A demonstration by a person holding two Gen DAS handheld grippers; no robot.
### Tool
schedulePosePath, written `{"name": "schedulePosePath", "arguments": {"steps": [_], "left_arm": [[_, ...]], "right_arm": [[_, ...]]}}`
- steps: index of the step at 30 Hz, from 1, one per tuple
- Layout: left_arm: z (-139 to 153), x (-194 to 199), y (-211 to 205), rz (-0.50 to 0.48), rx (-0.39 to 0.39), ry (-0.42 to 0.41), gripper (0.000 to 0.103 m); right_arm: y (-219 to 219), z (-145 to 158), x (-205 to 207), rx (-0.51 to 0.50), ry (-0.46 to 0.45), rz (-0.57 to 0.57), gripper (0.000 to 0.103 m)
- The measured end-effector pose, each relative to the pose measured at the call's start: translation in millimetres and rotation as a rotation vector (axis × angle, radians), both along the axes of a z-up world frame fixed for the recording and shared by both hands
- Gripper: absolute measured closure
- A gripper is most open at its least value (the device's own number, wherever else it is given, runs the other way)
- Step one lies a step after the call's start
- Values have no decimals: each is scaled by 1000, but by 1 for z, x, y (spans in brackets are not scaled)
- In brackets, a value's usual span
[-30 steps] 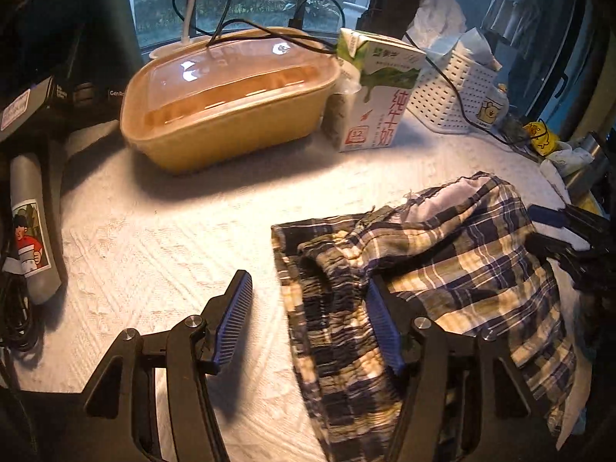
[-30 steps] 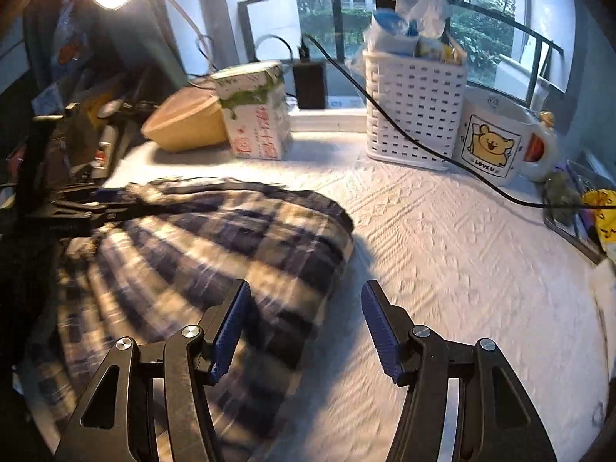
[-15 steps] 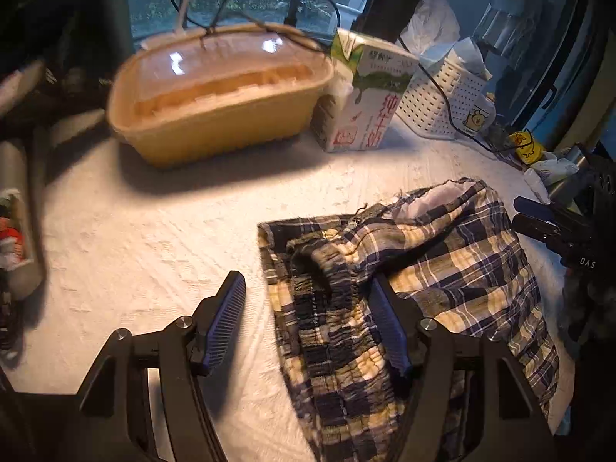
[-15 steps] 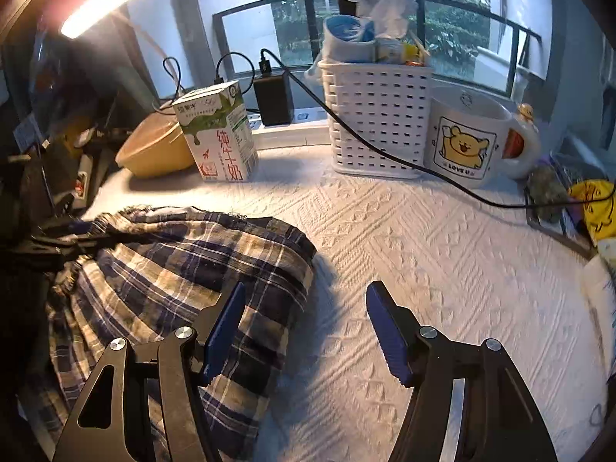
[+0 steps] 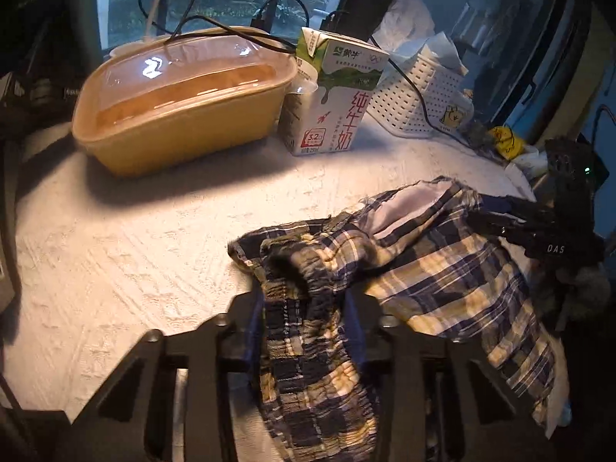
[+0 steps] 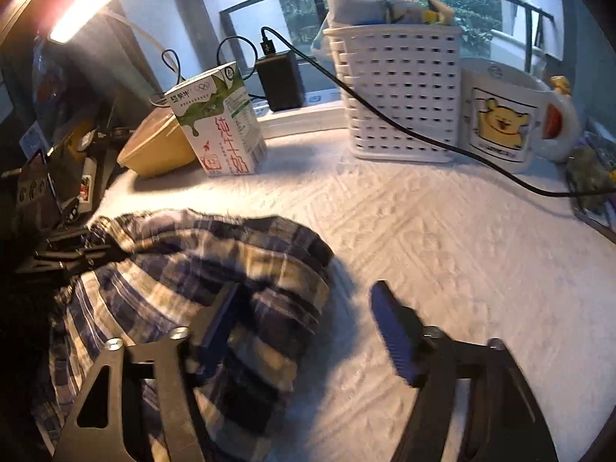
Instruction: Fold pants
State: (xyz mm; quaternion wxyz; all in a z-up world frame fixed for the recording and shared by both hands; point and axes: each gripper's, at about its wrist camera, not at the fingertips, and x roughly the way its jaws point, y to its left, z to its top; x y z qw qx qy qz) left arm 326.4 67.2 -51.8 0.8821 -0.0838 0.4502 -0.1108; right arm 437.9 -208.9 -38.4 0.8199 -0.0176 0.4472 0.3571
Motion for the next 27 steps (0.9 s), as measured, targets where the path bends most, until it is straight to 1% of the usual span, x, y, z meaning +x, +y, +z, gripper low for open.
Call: {"name": "schedulePosePath", "arguments": {"steps": [1,3,4,5,6,7,8,11,14,17,20,22,27], "left_arm": [[1,-1,-1,8,-3,-4,76],[5,-5,-4,12,7,-20,80],[8,-7,-6,11,5,-31,82],[12,-10,-6,11,3,-42,84],[16,-14,-8,11,4,-55,84],[20,-17,-9,10,2,-67,85],[24,-19,-10,9,-2,-76,85],[34,-31,-11,6,-24,-119,86],[48,-46,-9,12,-46,-167,87],[67,-66,-10,4,-57,-249,87],[87,-88,-13,11,-20,-324,87],[102,-105,-13,25,-12,-365,87],[146,-149,-6,69,-18,-470,87]], "right_arm": [[3,0,2,5,3,6,22],[10,0,4,-6,-6,14,22],[14,0,3,-5,-9,22,36],[19,0,0,9,-4,61,65],[24,-1,-2,13,-4,78,67],[28,0,-5,-7,-24,76,70],[31,2,-8,-18,-38,81,78],[31,14,-19,-15,-69,66,85],[27,35,-34,-6,-134,52,86],[21,66,-54,1,-214,47,86],[19,100,-77,8,-306,43,86],[14,123,-93,30,-364,40,86],[12,176,-138,90,-499,54,86]]}}
